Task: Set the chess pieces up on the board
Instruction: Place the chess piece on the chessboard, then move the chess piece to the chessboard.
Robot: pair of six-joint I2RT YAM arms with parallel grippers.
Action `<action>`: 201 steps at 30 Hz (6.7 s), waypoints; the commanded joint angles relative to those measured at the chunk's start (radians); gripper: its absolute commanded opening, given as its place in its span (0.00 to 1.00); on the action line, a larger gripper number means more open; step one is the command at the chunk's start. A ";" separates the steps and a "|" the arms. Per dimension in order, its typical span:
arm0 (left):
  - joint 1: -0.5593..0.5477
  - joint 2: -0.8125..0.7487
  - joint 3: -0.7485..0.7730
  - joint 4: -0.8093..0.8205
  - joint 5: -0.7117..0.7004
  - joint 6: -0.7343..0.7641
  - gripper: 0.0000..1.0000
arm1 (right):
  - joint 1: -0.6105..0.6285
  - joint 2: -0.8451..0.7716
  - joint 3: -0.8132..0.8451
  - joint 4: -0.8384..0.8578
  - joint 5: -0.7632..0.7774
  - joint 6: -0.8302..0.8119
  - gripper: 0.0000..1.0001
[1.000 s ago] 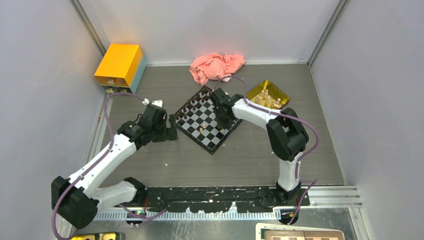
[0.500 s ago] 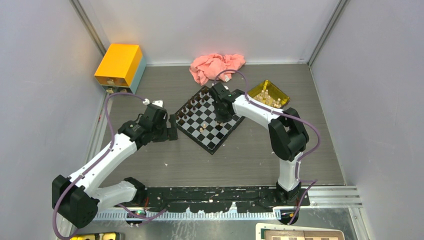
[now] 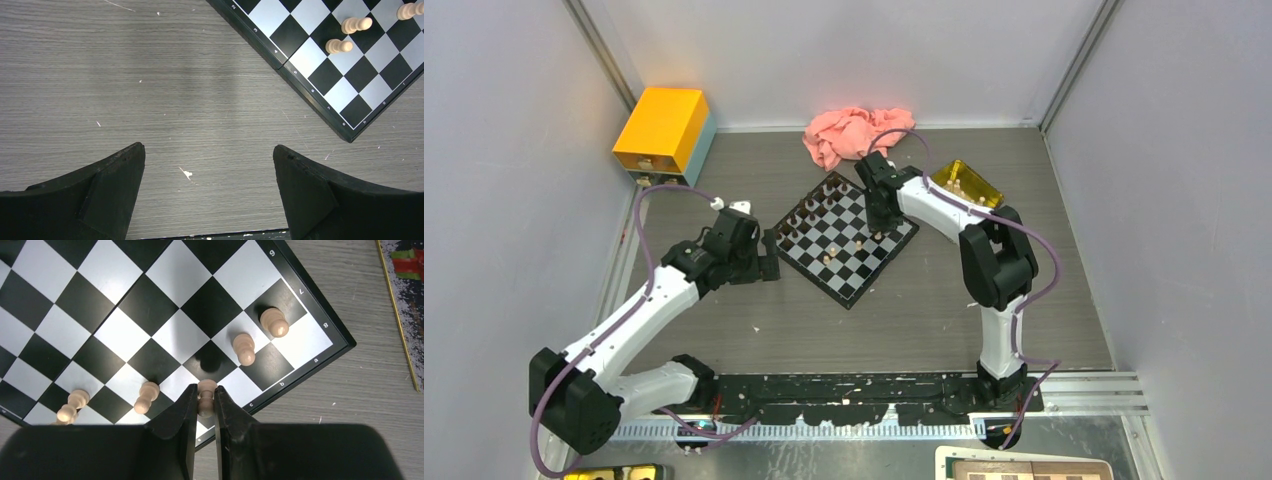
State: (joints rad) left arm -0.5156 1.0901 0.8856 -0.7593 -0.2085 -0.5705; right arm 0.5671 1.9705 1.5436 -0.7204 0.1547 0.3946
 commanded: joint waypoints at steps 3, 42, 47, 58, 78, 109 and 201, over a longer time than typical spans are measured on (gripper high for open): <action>0.005 0.008 0.031 0.020 -0.003 0.006 1.00 | -0.011 0.028 0.060 0.007 -0.016 -0.016 0.11; 0.005 0.022 0.030 0.026 0.000 0.010 1.00 | -0.030 0.057 0.078 0.006 -0.037 -0.030 0.44; 0.005 0.009 0.031 0.021 -0.002 0.009 1.00 | -0.030 0.016 0.074 -0.003 -0.023 -0.026 0.44; 0.005 -0.018 0.013 0.027 0.012 -0.011 1.00 | 0.031 -0.101 0.042 -0.027 -0.020 -0.021 0.44; 0.005 -0.039 0.005 0.016 0.020 -0.020 1.00 | 0.071 -0.017 0.061 -0.010 -0.112 -0.052 0.46; 0.005 -0.003 0.016 0.026 0.015 0.000 1.00 | 0.073 0.087 0.109 -0.006 -0.129 -0.062 0.35; 0.005 -0.013 0.012 0.032 0.026 -0.002 1.00 | 0.052 -0.024 0.078 -0.030 0.004 -0.073 0.45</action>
State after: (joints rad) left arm -0.5156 1.0889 0.8818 -0.7589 -0.1856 -0.5724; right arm 0.6178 2.0274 1.5566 -0.7391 0.1444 0.3397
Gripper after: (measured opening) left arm 0.996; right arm 0.442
